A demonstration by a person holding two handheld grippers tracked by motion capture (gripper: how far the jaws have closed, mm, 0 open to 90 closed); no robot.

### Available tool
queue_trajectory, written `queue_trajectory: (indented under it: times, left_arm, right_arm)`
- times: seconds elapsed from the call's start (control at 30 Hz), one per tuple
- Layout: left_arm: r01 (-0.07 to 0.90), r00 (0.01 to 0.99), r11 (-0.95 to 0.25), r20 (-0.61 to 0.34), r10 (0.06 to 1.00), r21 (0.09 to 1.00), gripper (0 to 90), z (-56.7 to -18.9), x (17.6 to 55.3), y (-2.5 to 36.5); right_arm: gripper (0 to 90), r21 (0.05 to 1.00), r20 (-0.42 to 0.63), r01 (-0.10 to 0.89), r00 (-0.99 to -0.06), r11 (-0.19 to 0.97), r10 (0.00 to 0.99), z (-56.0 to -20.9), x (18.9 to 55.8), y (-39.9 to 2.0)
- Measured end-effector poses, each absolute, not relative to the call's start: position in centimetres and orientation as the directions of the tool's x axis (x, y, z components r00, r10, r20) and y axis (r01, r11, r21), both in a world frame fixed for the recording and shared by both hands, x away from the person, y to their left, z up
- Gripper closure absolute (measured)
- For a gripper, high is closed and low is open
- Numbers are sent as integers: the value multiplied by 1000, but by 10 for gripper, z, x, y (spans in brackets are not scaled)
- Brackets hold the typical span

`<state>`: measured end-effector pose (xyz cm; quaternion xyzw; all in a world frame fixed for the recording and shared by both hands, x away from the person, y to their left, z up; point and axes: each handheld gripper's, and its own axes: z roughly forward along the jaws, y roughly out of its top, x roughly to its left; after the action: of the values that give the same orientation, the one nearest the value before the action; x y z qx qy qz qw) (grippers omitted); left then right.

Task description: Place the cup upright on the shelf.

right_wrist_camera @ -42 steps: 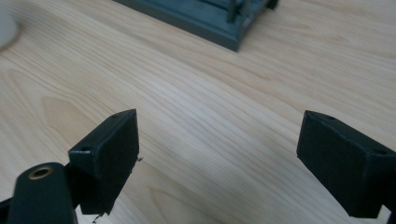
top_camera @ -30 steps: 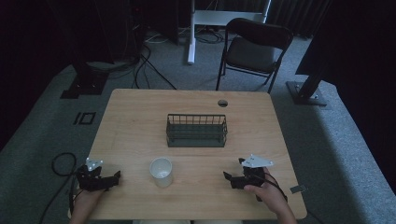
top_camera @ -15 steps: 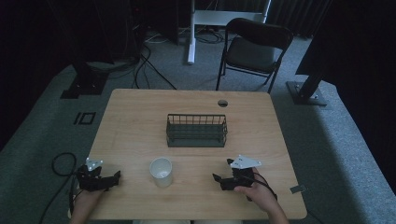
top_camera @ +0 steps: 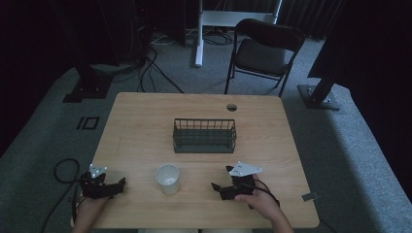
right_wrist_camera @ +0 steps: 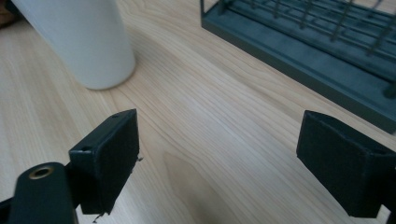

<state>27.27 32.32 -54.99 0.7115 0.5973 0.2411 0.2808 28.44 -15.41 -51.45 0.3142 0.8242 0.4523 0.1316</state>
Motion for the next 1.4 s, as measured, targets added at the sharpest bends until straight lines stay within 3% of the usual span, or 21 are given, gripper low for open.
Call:
queue_trajectory:
  times: [1.4]
  left_arm:
    - [714, 170, -128, 7, 985, 688, 10, -550, 273, 323]
  right_arm:
    - [129, 845, 33, 278, -881, 457, 473, -503, 281, -71]
